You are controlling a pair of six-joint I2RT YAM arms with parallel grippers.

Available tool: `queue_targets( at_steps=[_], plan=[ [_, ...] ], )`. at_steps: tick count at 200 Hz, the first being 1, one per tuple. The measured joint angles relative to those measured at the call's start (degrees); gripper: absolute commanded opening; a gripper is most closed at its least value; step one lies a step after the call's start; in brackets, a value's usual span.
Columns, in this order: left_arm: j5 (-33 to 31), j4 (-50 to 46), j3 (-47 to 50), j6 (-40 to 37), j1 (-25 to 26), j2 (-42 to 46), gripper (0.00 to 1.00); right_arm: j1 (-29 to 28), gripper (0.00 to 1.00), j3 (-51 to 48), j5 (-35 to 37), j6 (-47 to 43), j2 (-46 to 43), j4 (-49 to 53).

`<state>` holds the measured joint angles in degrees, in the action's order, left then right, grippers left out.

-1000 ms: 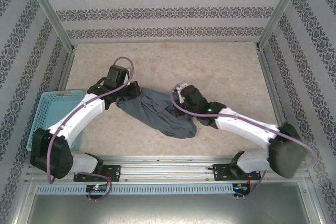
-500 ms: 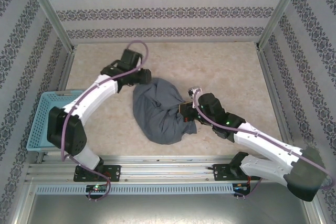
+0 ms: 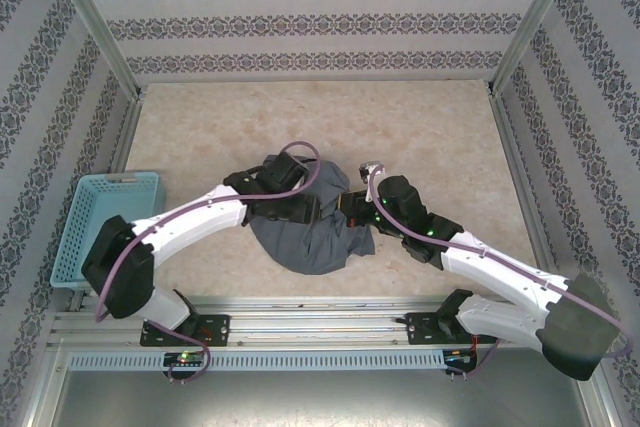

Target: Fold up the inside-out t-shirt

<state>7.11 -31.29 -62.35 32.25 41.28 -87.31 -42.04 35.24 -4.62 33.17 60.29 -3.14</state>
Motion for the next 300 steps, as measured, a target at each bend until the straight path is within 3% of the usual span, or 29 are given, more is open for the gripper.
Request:
queue_targets(
  at_steps=[19, 48, 79, 132, 157, 175, 189, 202, 239, 300],
  plan=[
    [0.35, 1.31, 0.22, 0.57, -0.02, -2.89, 0.51, -0.22, 0.0, 0.0, 0.04, 0.04, -0.44, -0.07],
    [0.11, 2.62, 0.37, 1.27, -0.02, -5.09, 0.21, -0.2, 0.0, 0.0, 2.25, 1.05, -2.03, 0.63],
    [-3.02, 4.09, 3.72, 1.11, -0.02, -2.16, 0.0, 1.27, 0.0, 0.0, 5.29, 1.95, -3.28, 3.34],
    [-16.06, 6.67, 20.68, 2.99, -0.02, 25.24, 0.0, 15.15, 0.0, -2.64, 4.2, 5.79, -5.35, 6.6],
    [-16.81, 8.55, 25.44, 3.63, -0.02, 28.74, 0.0, 17.31, 0.0, -3.61, 2.27, 5.92, -2.36, 6.91],
    [-15.87, 9.97, 27.3, 3.63, -0.02, 27.47, 0.0, 17.29, 0.31, -2.93, 1.53, 4.9, 0.26, 8.79],
    [-14.23, 11.26, 27.96, 3.52, -0.02, 26.73, 0.0, 15.69, 0.49, -0.37, 3.61, 2.71, 1.51, 13.7],
    [-12.55, 12.63, 28.0, 3.1, -0.02, 26.14, 0.0, 11.5, 0.55, 3.21, 8.5, -0.13, 1.68, 18.62],
    [-9.57, 15.78, 28.0, 2.45, -0.02, 24.94, 0.0, -1.55, 0.51, 11.76, 17.31, -3.13, 1.44, 26.01],
    [-8.13, 17.35, 28.0, 2.23, -0.02, 24.94, 0.0, -2.58, 0.44, 11.1, 17.51, 2.73, 11.98, 28.28]
  ],
)
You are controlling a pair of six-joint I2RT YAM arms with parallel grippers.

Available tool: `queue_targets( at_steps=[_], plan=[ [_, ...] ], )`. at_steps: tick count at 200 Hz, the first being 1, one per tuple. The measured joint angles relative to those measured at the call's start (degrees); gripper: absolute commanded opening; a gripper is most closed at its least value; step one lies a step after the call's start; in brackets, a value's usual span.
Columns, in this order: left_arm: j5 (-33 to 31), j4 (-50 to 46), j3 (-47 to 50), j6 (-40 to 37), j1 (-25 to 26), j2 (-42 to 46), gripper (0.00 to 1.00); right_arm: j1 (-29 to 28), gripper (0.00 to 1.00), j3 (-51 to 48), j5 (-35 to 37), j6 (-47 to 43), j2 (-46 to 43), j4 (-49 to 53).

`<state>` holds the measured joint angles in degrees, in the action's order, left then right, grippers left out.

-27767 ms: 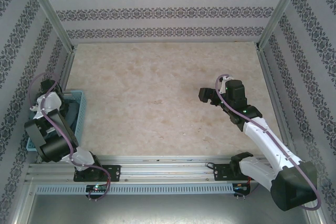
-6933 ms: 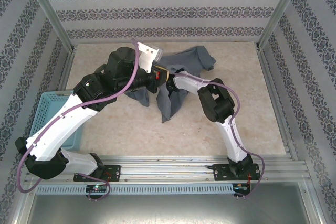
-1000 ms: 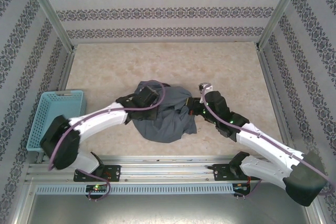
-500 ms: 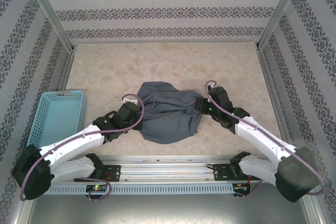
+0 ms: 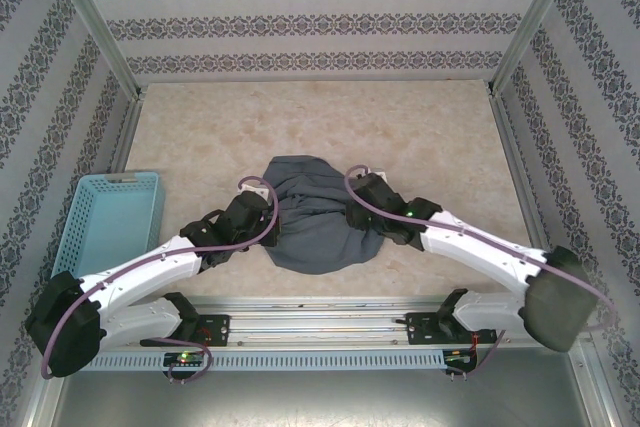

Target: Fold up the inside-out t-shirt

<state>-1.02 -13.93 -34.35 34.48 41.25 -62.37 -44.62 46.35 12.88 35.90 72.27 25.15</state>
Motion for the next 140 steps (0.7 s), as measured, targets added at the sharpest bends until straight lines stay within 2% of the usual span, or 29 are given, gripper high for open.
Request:
queue_targets(
  at_steps=[45, 66, 80, 102, 123, 140],
  plan=[
    [1.07, 0.48, 0.44, -0.42, 0.0, 0.02, 0.0, 4.2, 0.4, 0.04, -0.28, 2.95, 5.86, -0.87],
    [1.73, 0.87, 1.31, -0.81, 0.0, 0.07, 0.0, 5.42, 0.34, 0.68, -0.55, 3.28, 7.89, -1.88],
    [2.19, 1.22, 1.81, -1.01, 0.0, 0.13, 0.0, 5.42, 0.24, 1.53, -0.66, 3.28, 9.44, -2.08],
    [2.38, 1.4, 2.27, -1.14, 0.0, 0.63, 0.0, 5.46, 0.0, 2.47, -0.26, 2.71, 10.27, -1.92],
    [2.34, 1.4, 2.82, -1.29, 0.0, 1.09, 0.0, 5.53, 0.0, 3.76, 0.42, 0.55, 8.81, -0.7],
    [2.05, 1.4, 3.41, -1.33, 0.0, 1.09, 0.01, 5.51, 0.0, 5.53, 0.55, -1.84, 4.31, 0.85]
  ],
)
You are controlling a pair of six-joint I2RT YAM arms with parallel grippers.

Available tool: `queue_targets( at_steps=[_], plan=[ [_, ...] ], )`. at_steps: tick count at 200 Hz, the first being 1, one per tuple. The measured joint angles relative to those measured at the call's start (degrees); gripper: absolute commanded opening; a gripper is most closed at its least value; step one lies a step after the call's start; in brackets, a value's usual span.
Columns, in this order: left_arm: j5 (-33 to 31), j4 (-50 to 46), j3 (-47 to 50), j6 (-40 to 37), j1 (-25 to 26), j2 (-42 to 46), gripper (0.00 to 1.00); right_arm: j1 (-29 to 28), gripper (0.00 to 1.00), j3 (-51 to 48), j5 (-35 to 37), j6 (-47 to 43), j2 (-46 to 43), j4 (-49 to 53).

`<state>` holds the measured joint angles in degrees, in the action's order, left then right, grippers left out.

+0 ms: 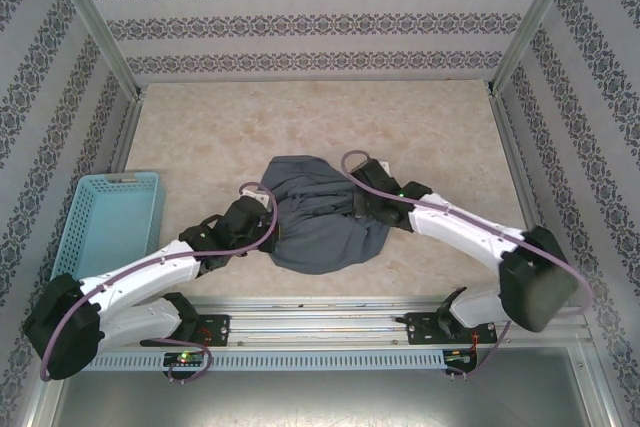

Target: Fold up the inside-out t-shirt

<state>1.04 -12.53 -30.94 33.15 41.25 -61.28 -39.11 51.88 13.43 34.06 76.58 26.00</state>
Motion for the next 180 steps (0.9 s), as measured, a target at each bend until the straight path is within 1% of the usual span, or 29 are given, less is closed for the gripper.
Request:
queue_targets(
  at_steps=[18, 26, 36, 47, 63, 71, 92, 105, 130, 141, 160, 180],
  plan=[
    [-1.11, -0.31, 0.46, 0.02, 0.0, 0.0, 0.02, 0.0, 0.0, 1.68, -1.49, -2.49, -8.15, 0.39],
    [-1.86, -0.46, 0.46, 0.09, 0.0, -0.02, 0.05, 0.0, 0.0, 1.97, -2.4, -3.06, -12.13, 0.31],
    [-2.84, -0.52, 0.46, 0.09, 0.0, -0.02, 0.12, 0.0, 0.0, 1.97, -3.54, -3.58, -17.25, 0.15],
    [-3.5, -0.68, 0.46, -0.07, 0.0, -0.09, 0.21, 0.02, 0.0, 1.66, -4.79, -3.98, -22.1, -0.09],
    [-4.11, -1.16, 0.2, -0.52, 0.0, -0.44, 0.36, 0.02, 0.0, -0.13, -6.95, -4.35, -27.21, -0.94],
    [-4.04, -1.9, -0.55, -1.36, 0.02, -0.85, 0.41, 0.02, 0.0, -1.6, -8.22, -4.5, -29.14, -1.44],
    [-3.3, -4.04, -5.01, -3.23, 0.39, -2.08, 0.55, 0.02, 0.0, -4.74, -11.28, -4.72, -30.49, -2.25],
    [-2.23, -4.55, -9.4, -4.9, 1.64, -2.99, 0.62, -0.04, 0.0, -5.92, -12.7, -5.14, -29.88, -2.36],
    [0.02, -3.98, -18.4, -8.63, 6.12, -7.41, 0.66, -1.2, 0.0, -6.43, -14.34, -6.21, -29.73, -3.06],
    [0.7, -3.13, -20.92, -9.99, 8.07, -10.08, 0.7, -2.12, 0.0, -6.38, -14.64, -6.75, -29.7, -3.72],
    [1.86, -0.81, -22.75, -11.23, 10.58, -14.34, 0.73, -3.37, 0.0, -5.84, -14.99, -7.52, -29.55, -3.91],
    [1.95, 0.76, -23.23, -11.37, 11.43, -18.12, 0.75, -4.11, 0.0, -5.27, -15.45, -8.22, -29.55, -4.72]
  ],
)
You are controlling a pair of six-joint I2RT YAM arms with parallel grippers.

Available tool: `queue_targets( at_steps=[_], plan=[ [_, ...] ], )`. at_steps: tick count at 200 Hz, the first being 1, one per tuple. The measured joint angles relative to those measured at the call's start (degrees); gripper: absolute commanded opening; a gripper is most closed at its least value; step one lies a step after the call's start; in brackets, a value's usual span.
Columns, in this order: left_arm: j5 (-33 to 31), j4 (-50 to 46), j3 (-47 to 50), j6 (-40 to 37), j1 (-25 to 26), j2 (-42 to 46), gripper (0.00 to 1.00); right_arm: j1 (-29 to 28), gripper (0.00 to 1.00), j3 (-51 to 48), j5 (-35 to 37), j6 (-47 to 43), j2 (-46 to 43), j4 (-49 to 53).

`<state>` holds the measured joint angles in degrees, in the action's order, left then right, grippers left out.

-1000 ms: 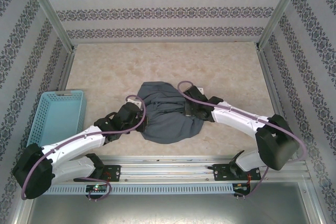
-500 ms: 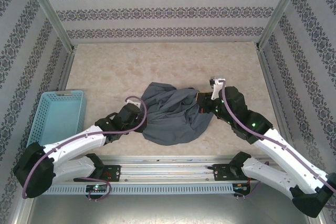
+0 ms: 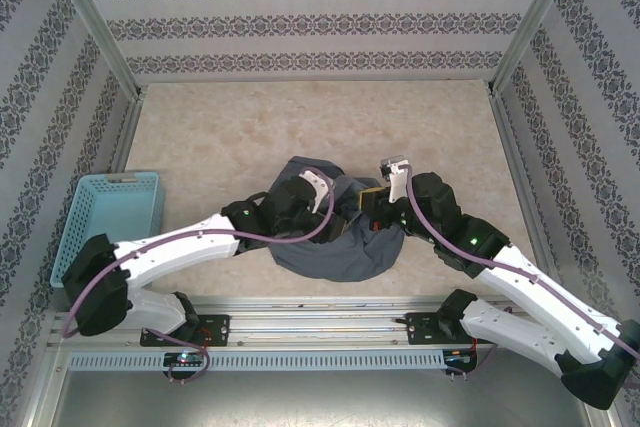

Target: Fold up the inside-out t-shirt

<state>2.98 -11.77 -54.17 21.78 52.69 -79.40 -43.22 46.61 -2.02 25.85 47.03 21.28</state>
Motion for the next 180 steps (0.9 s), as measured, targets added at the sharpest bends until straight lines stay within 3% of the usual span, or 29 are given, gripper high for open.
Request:
queue_targets(
  at_steps=[45, 77, 149, 180],
  plan=[
    [-2.62, 1.88, -3.39, 0.04, 0.11, -6.36, 0.78, -0.55, 0.0, 0.17, -2.03, -0.9, -0.94, -1.01],
    [-6.36, 2.89, -5.31, 0.07, 0.09, -8.94, 0.75, -0.55, 0.0, 0.07, -2.8, -1.27, -2.64, -1.01],
    [-10.84, 2.95, -9.73, -0.39, -0.31, -13.94, 0.35, -0.55, 0.0, -1.09, 0.9, -1.66, -6.12, 1.09],
    [-12.52, 2.56, -9.84, -1.01, -0.68, -13.79, 0.23, -0.55, 0.0, -1.16, 4.07, -1.86, -6.38, 2.38]
  ],
)
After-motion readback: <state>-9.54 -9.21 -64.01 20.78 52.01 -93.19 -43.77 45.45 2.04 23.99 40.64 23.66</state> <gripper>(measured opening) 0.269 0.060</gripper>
